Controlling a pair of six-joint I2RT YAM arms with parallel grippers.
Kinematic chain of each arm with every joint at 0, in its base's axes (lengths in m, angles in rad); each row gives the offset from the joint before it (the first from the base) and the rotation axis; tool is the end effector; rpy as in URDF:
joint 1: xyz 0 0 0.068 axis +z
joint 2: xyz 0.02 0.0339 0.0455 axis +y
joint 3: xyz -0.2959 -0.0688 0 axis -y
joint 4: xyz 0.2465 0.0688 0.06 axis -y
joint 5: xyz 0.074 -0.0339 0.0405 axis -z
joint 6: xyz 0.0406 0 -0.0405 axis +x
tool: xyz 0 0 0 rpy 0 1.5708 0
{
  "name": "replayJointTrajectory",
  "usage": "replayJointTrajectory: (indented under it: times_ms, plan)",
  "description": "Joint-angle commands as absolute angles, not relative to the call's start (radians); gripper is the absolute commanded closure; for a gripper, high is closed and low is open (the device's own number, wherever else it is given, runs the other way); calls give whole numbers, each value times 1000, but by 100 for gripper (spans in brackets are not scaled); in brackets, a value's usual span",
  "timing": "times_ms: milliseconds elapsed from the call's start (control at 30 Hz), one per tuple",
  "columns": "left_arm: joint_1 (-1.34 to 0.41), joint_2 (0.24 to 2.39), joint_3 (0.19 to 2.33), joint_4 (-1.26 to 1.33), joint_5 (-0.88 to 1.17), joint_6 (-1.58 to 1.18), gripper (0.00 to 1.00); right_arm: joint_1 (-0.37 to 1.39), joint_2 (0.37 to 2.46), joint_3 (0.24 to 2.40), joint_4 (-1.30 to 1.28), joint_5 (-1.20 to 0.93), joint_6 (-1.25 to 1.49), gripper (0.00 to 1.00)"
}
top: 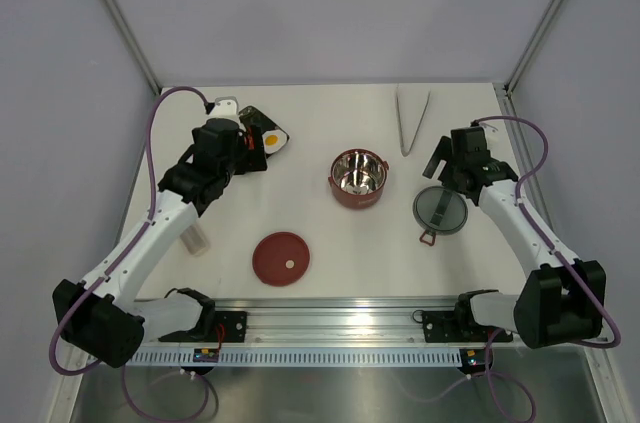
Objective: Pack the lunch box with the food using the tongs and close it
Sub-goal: Pick up the clamp at the center of the board.
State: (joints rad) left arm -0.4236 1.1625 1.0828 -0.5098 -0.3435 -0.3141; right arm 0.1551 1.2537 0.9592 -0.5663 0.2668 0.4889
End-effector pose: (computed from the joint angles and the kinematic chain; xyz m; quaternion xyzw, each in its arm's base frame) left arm 0.2301 -0.0888 0.3629 -0.0329 0.8722 -0.0268 0.4874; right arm 0.2534 0.0288 0.2947 0.2000 0.9087 -0.0093 0.3663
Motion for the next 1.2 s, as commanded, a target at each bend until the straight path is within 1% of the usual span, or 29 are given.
replayJointTrajectory:
  times_ms: [0,233,367,400,467,567,600,633,700,733,767,800,833,900,967,1000,1167]
  plan:
    - [-420,1161,1134,-502,-336,-319,1,155,1275,1008,-561,256,479,0]
    - [-420,1150,1124,-508,-333,-325,1,155,1281,1032,-561,227,450,1]
    - [-420,1161,1124,-515,-311,-345,1,158,1331,1086,-555,203,427,0]
    - [-420,1164,1126,-520,-301,-350,1,160,1353,1132,-558,202,425,0]
    - [-420,1169,1131,-529,-288,-365,1,167,1435,1187,-560,198,400,1]
    - [-420,1163,1121,-528,-276,-365,1,172,1580,1326,-587,179,359,1]
    - [-422,1164,1124,-532,-276,-364,1,172,1618,1410,-616,181,351,1]
    - [-420,1164,1127,-544,-279,-361,1,172,1700,1449,-630,189,351,1]
    - [-420,1166,1141,-558,-285,-359,1,169,1776,1570,-661,216,359,1]
    - [-422,1164,1146,-571,-285,-359,1,166,1849,1604,-666,210,371,2]
    - [-422,1160,1146,-574,-287,-357,1,150,1886,1644,-672,204,380,4]
    - [-420,1151,1143,-578,-287,-357,1,143,1920,1720,-683,192,390,9]
    - [-420,1146,1140,-581,-287,-359,1,137,1989,1756,-690,170,406,19]
    - [-422,1131,1125,-581,-285,-367,1,121,2098,1874,-722,160,423,32]
    - [-420,1127,1115,-583,-281,-371,1,109,2194,1981,-768,158,445,42]
    - [-420,1126,1114,-586,-278,-376,1,104,2225,2012,-782,160,454,44]
    - [-420,1111,1100,-598,-268,-379,1,86,2361,2153,-830,144,492,44]
